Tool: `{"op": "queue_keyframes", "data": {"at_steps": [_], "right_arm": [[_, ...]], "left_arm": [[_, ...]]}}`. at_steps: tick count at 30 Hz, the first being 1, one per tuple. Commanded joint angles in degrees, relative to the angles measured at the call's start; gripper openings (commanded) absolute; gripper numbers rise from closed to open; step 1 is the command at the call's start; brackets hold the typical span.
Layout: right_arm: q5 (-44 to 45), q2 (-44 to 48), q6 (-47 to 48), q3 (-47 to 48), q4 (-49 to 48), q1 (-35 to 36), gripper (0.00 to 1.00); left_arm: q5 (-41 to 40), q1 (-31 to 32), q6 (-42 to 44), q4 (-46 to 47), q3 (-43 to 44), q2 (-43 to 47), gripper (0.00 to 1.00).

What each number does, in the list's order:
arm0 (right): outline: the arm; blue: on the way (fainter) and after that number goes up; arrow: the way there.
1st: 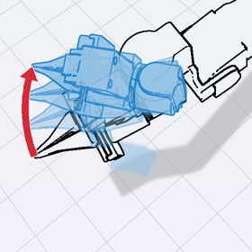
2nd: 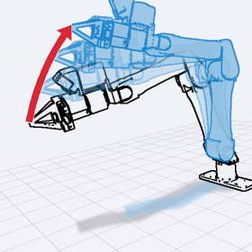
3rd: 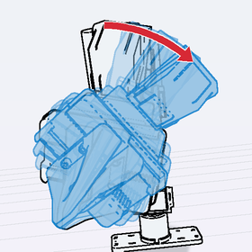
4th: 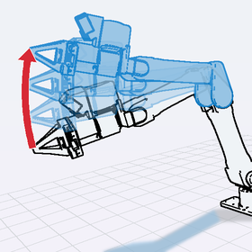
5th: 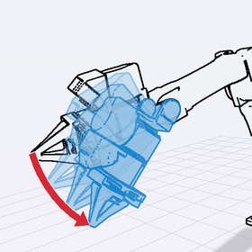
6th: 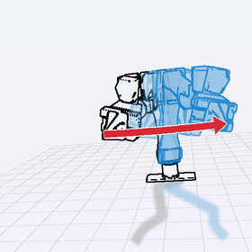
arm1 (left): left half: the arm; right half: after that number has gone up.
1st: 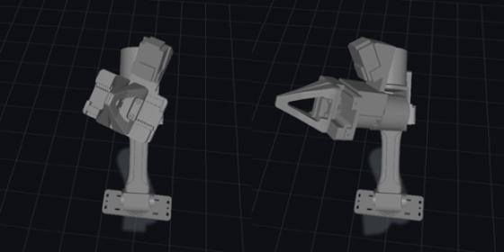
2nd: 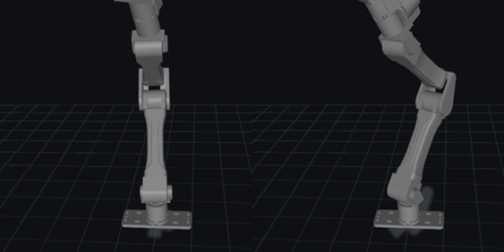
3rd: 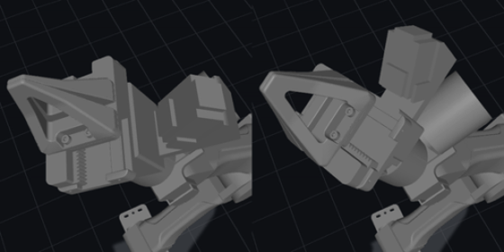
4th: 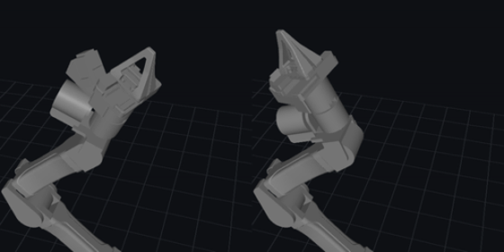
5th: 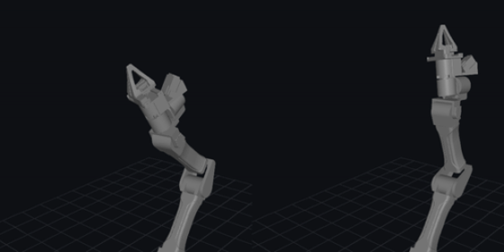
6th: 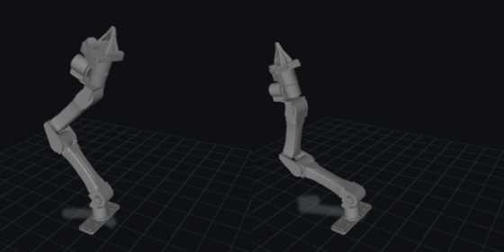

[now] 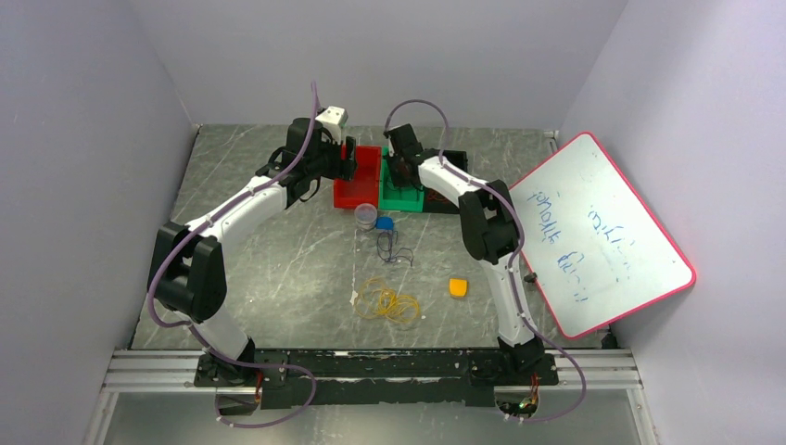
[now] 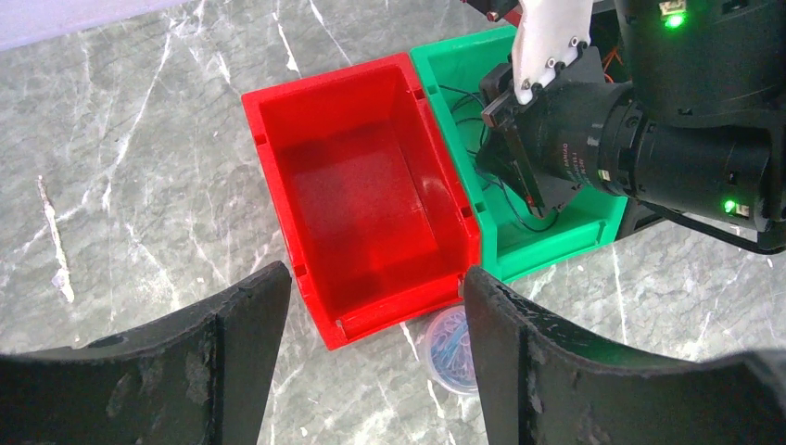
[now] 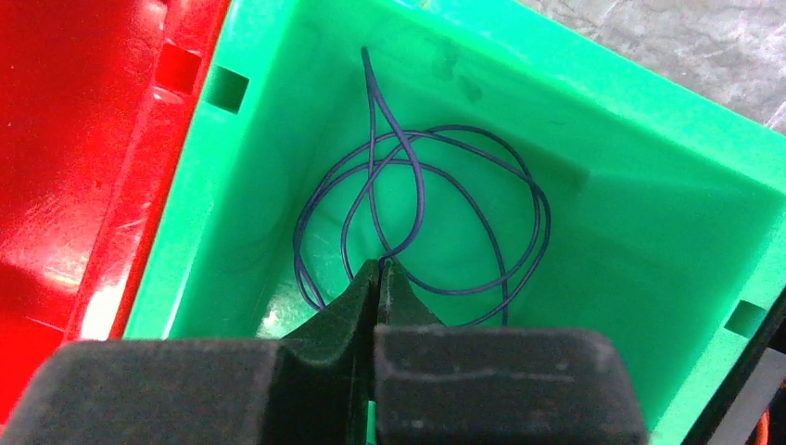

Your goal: Untangle the cables

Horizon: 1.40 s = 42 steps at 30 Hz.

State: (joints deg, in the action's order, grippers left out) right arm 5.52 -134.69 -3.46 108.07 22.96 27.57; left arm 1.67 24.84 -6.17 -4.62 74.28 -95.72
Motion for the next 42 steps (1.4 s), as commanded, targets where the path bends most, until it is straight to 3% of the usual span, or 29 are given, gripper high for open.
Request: {"op": "queue_keyframes", "data": {"at_steps": [1, 4, 10, 14, 32, 42], "right_arm": [[0.8, -1.6, 0.7, 2.0, 2.4, 0.4, 0.0], [0.5, -0.7, 0.7, 1.4, 1.9, 0.4, 0.0], [-1.2, 2.4, 0.8, 1.0, 0.7, 0.3, 0.19], [-2.1, 5.0, 0.1, 0.7, -0.4, 0.3, 0.27], [0.6, 12.2, 0.7, -1.1, -0.2, 0.2, 0.48], [-7.6, 22.9, 0.7, -13.0, -6.0, 0.1, 0.5]], "left_arm": [[1.0, -0.4, 0.7, 0.2, 1.4, -0.6, 0.73], [1.0, -0.4, 0.7, 0.1, 1.5, -0.6, 0.73], [1.2, -0.4, 0.6, 0.2, 1.4, -0.6, 0.73], [1.1, -0.4, 0.7, 0.2, 1.4, -0.6, 0.73], [0.8, -0.4, 0.9, 0.2, 1.4, -0.3, 0.74], [1.6, -0.5, 0.6, 0.2, 1.5, -0.9, 0.74]]}}
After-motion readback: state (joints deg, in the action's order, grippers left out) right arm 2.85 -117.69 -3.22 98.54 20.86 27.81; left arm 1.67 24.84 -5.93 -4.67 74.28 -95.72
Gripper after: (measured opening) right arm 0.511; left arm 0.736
